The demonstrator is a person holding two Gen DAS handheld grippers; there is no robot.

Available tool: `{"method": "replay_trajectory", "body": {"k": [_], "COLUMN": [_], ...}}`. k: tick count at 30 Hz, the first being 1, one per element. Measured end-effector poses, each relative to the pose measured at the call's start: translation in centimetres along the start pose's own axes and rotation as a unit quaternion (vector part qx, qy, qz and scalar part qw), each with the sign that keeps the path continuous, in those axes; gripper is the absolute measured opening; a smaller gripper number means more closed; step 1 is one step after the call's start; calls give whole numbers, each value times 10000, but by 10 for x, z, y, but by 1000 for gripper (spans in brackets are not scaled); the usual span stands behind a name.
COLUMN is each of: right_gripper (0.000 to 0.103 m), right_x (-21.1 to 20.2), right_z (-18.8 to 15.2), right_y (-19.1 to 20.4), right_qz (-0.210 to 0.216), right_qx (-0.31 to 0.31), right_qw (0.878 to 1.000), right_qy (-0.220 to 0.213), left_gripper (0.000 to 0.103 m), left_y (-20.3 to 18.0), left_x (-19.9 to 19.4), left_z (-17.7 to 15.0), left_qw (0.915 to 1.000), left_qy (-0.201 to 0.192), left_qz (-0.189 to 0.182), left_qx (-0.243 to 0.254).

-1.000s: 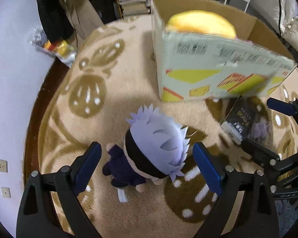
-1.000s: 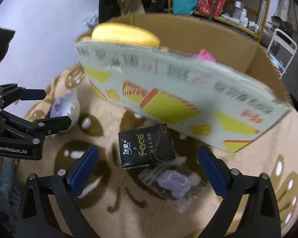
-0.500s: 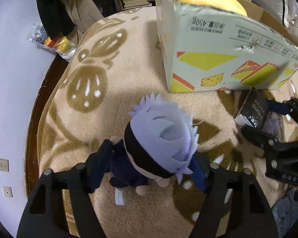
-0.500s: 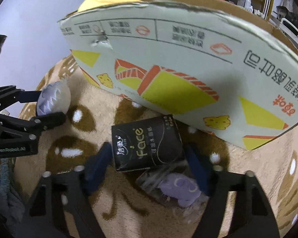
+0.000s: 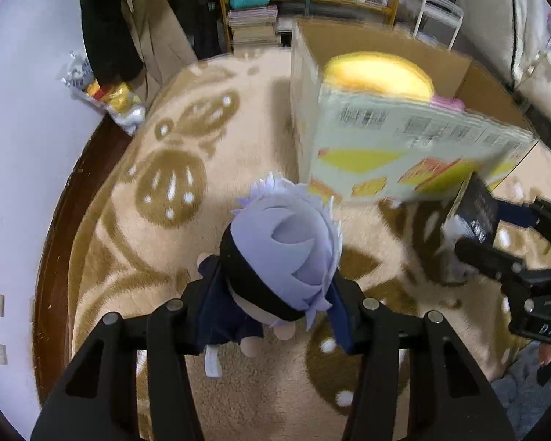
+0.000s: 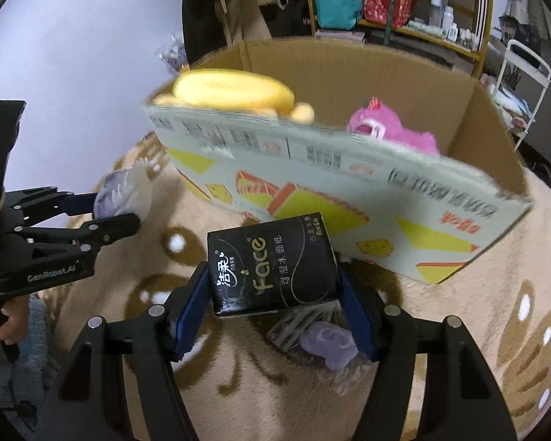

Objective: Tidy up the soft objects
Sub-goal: 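Carry the doll and Face pack over the box and open both tools to drop them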

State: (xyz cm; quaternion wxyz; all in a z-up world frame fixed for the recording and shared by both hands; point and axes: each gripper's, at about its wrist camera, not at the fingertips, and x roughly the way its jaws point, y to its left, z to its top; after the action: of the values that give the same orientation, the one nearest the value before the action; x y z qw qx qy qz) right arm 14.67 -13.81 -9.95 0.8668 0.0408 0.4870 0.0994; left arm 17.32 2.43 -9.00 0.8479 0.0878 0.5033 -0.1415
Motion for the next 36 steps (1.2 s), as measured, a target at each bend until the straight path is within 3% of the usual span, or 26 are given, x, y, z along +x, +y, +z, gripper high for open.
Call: {"method": "replay_trajectory", "body": {"k": [7,13,22,28,30,32,36], "right_gripper": [71,71,71,71,71,72,72], "right_x": [-55,-85,-88,-77,-71,-67,-62], "right_z": [14,33,55,59,60,58,57], "right_y": [-2,-18,-46,-58,-61,-63,-65], "right_qz": [-18,-56,-327,-424,-432,-429,-411], "right_qx": [106,378,595,643,676,678,694], "right_qw": [9976,9918,9859,9860,9867,9876,9885], "right_qy": [-684,-1218,-1528,-1477,-1416,-1349,-1280], "left_gripper": [50,51,51,54,59,74,77], "left_y": [-15,-41,-76,-86,-87,-89,-90], "left_x": [-62,-99,-88,-58,-51,-48,-47], "left_z": [13,35,84,105,107,107,101], "left_qw": [9921,9779,9746,9808,9826,9828,9823], "left_qy": [-1241,-2054,-2138,-1889,-1805,-1792,-1793], "left_qz": [-152,-88,-110,-96,-76,60,116], "left_qx": [126,380,660,482,436,439,536]}}
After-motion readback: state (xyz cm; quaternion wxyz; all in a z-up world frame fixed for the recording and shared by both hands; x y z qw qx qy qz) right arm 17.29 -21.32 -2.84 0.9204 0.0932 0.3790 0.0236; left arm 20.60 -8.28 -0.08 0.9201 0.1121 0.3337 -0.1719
